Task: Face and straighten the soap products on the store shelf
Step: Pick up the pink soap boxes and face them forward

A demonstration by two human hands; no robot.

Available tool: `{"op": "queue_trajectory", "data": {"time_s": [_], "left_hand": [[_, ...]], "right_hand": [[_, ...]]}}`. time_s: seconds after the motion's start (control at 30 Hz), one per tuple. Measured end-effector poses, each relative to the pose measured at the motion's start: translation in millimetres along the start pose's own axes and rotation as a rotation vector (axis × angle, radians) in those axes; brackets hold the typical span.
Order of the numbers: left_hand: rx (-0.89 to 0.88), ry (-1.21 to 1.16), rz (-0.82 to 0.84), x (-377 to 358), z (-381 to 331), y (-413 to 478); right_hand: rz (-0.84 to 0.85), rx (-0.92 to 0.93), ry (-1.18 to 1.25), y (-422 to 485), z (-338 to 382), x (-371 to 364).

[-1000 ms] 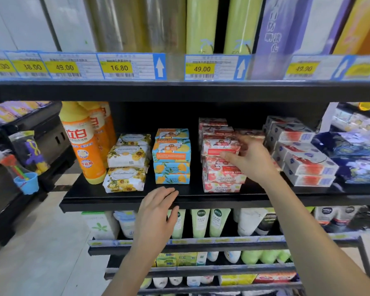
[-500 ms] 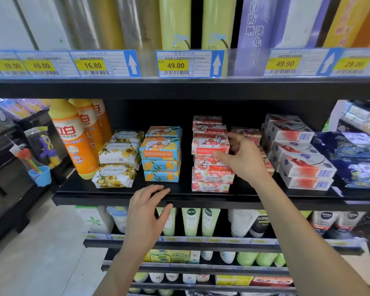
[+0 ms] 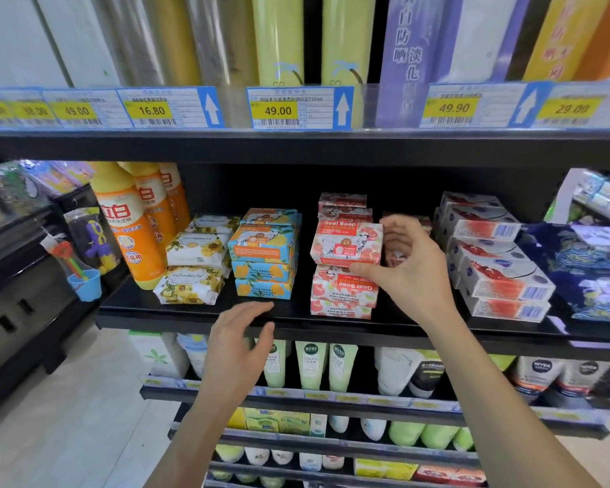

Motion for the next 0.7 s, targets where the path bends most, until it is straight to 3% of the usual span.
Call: {"op": "queue_trajectory", "data": {"time_s": [0.1,0.33,0.57,0.7], "left_hand": [[0.087,-0.257,-0.017,3,-22,-2],[0.268,-0.822,0.122,-30,-76,-3],[0.356,-0.976,0.028,-33,-65,-12],[0.355,-0.975,0.021,-31,-64,-18]], "right_hand": [[0.012,0.049,0.053,-20,14,9],[0.066,0.095,0.175,-60,29,5],[0.211,-0.006,0.307,-82,21,-14],[0.177,-0.175,0.482,-93,10,-17]]}}
Point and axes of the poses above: each hand's wrist, its own y-axis towards the middle knuckle, its own x-axis out of the back of the hand, z = x × y, the point moved 10 cm from there along y, towards the middle knuckle, and after that the axes turned 12 degrees about -y, right-handed, at the moved point
